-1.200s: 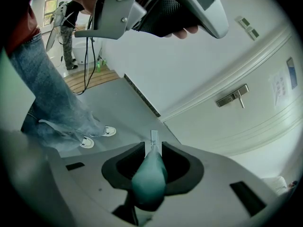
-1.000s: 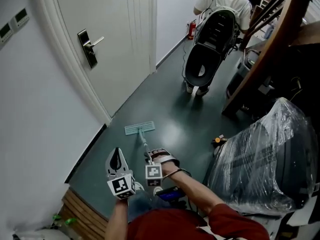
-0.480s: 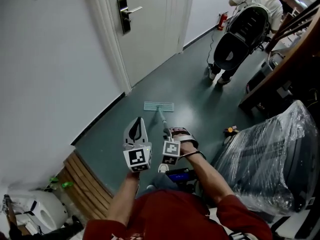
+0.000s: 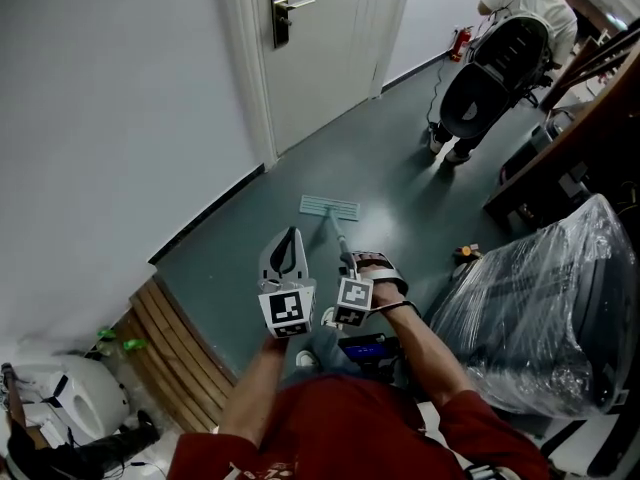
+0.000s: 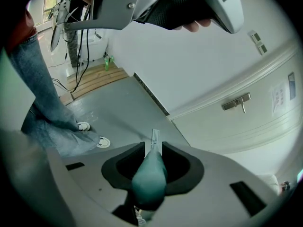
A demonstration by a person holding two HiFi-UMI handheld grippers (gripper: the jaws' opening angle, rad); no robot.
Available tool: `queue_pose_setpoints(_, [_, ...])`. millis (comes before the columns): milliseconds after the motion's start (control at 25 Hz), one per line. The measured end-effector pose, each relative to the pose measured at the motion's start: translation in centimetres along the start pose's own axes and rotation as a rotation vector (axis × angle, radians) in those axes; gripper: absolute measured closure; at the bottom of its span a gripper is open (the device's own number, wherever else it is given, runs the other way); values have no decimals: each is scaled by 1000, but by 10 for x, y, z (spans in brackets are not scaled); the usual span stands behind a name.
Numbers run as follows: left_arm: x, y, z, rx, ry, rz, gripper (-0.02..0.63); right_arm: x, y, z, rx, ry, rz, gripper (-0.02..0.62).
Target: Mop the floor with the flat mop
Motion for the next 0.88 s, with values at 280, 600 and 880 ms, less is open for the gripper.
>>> queue_pose_setpoints(280, [6, -51, 26, 26, -8, 18, 591, -7, -44, -44, -20, 29, 11, 475])
queue_pose_setpoints(600, [12, -92, 78, 48, -59, 4, 591, 15, -93, -97, -15, 4, 8, 468])
queue_pose_setpoints(880, [17, -122, 135, 12, -67, -43, 591, 50, -135, -129, -26, -12, 41, 468])
Point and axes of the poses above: the fingertips, and each gripper's own axes: y forward along the fingers, z to its right, x out of its underside, the point moved 2 cm from there along -y, backward along the fingers, and after that the axes turned 11 degrees about x, right-handed, at the moved point
